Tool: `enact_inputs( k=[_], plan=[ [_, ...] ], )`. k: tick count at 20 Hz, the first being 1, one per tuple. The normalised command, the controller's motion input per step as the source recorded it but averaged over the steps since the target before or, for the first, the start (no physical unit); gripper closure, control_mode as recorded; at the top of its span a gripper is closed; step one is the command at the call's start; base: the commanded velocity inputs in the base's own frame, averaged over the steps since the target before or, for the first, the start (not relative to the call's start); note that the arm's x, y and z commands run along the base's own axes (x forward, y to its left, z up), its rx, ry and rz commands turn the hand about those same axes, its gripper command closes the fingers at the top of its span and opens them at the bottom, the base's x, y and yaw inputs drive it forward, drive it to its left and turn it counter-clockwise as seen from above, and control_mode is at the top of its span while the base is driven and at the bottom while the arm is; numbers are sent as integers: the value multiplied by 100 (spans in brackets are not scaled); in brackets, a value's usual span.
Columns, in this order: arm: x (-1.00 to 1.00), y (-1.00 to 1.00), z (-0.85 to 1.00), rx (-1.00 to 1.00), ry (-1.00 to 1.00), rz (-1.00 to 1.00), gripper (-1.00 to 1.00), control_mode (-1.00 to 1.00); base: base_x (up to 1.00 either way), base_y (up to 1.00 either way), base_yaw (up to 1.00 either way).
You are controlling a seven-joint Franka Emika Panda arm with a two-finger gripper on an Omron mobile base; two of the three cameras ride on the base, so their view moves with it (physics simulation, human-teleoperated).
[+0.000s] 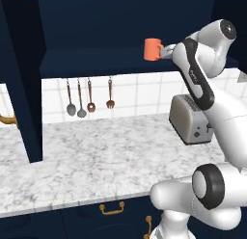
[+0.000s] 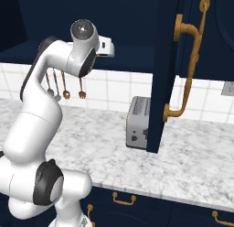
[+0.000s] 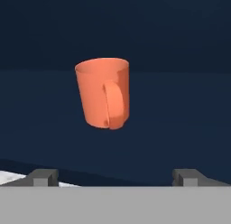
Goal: Gather all objects into one cabinet and sort the glasses and bowls to opposite sides.
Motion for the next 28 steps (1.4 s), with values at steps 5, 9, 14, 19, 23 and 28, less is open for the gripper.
enact_inputs(
  k=[5, 9, 14, 19, 23, 28],
  plan=[
    [62, 3, -15, -2, -7, 0, -100, -100, 0, 0, 0],
    [54, 0, 12, 0, -6, 0, -100, -100, 0, 0, 0],
    [15, 0, 4, 0, 0, 1, -100, -100, 0, 0, 0],
    [19, 8, 0, 0, 0, 2, -100, -100, 0, 0, 0],
    [39, 27, 0, 0, 0, 1, -100, -100, 0, 0, 0],
    [24, 7, 0, 0, 0, 0, -100, -100, 0, 0, 0]
  ],
)
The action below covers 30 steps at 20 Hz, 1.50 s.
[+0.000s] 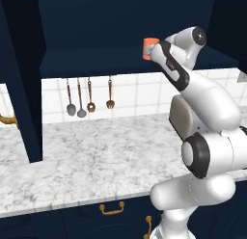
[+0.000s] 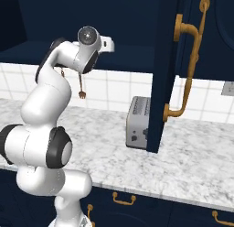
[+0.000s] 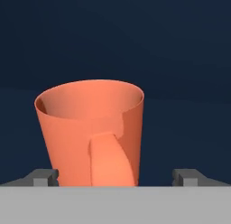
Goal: Gather all objects into one cabinet and sort the glasses and bowls to opposite sides.
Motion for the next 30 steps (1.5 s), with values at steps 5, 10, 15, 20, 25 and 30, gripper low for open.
enact_inputs(
  k=[5, 10, 15, 20, 25, 30],
  plan=[
    [17, 0, -1, 0, 0, 0, 100, -100, 0, 0, 0],
    [-13, 0, 0, -2, -2, 1, 100, -100, 0, 0, 0],
    [-41, -2, 0, -3, -5, 0, 100, -100, 0, 0, 0],
    [-93, 2, 4, -7, -18, 0, 100, -100, 0, 0, 0],
    [-85, 0, 29, -7, 19, 0, 100, -100, 0, 0, 0],
    [-100, 0, 57, -7, 9, 0, 100, -100, 0, 0, 0]
  ],
)
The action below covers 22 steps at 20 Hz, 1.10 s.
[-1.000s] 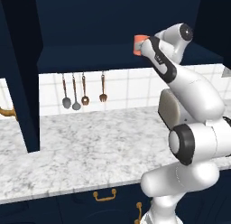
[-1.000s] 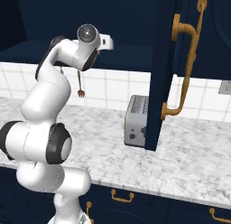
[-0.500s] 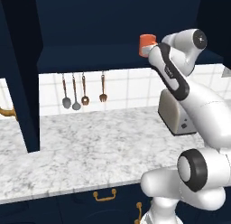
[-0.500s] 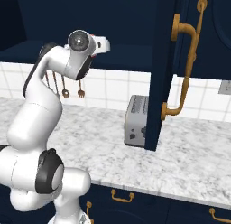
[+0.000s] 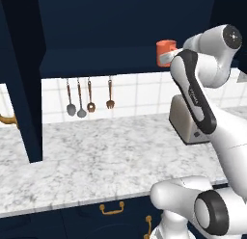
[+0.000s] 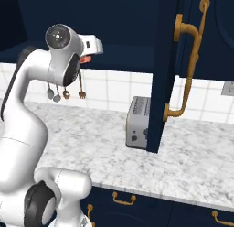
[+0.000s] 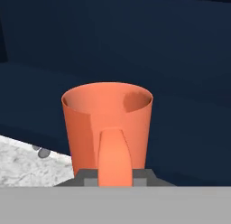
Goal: Gather all objects into one cabinet and sort the glasses and bowls to opposite sides.
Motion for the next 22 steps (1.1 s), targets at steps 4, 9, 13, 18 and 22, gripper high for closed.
enact_inputs(
  k=[4, 9, 13, 18, 22],
  plan=[
    [-100, 6, 10, -3, 0, 0, 100, -100, 0, 0, 0],
    [-99, 26, 0, -4, -4, 0, 100, -100, 0, 0, 0],
    [-86, 23, -1, -5, -5, 0, 100, -100, 0, 0, 0],
    [-2, 0, 0, 0, 0, 0, 100, -100, 0, 0, 0],
    [0, 0, 0, 0, 0, 0, 100, -100, 0, 0, 0]
  ],
)
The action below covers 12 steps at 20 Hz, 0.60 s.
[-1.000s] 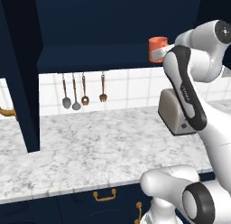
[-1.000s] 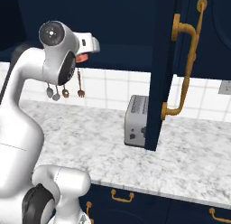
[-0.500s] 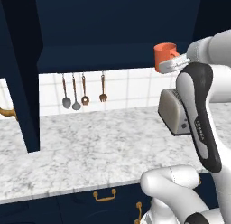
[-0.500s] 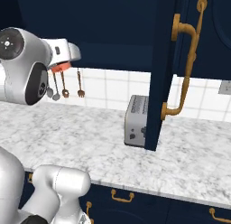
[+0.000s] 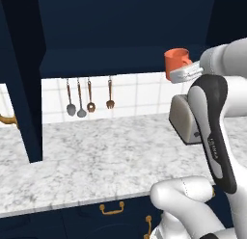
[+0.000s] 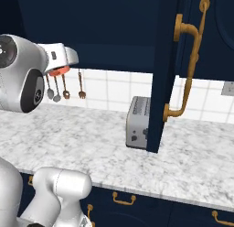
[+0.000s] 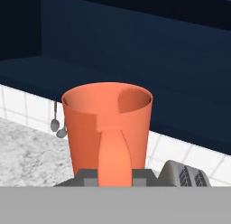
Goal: Gather all objects into one cabinet and sort the glasses and bowls to opposite sides.
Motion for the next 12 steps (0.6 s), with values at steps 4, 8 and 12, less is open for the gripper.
enact_inputs(
  k=[4, 8, 12],
  plan=[
    [-31, 2, 6, 0, -14, 0, 100, 100, -20, 0, 0],
    [-23, 0, 0, 0, -3, 0, 100, -100, -40, 0, 0],
    [-59, 7, 1, 0, -14, 0, 100, -100, 0, 0, 0]
  ],
)
